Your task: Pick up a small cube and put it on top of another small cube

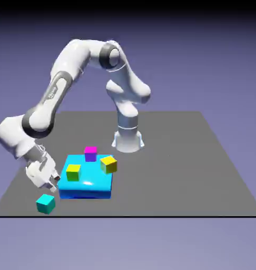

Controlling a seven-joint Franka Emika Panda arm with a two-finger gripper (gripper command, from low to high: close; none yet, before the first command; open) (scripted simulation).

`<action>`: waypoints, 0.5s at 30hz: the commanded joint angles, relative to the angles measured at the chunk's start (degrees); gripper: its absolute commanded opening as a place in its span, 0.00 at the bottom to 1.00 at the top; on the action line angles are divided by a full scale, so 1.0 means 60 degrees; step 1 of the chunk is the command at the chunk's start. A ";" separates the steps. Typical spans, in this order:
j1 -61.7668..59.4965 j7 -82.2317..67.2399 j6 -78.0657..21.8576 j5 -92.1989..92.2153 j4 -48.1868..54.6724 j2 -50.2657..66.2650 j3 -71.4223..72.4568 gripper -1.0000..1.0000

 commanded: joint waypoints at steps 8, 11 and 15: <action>-0.1500 0.1091 -0.2744 0.1621 0.2596 0.2769 -0.0066 0.50; -0.2063 0.1500 -0.3773 0.2228 0.3569 0.3807 -0.0090 0.50; -0.2621 0.1906 -0.4794 0.2831 0.4535 0.4837 -0.0115 0.50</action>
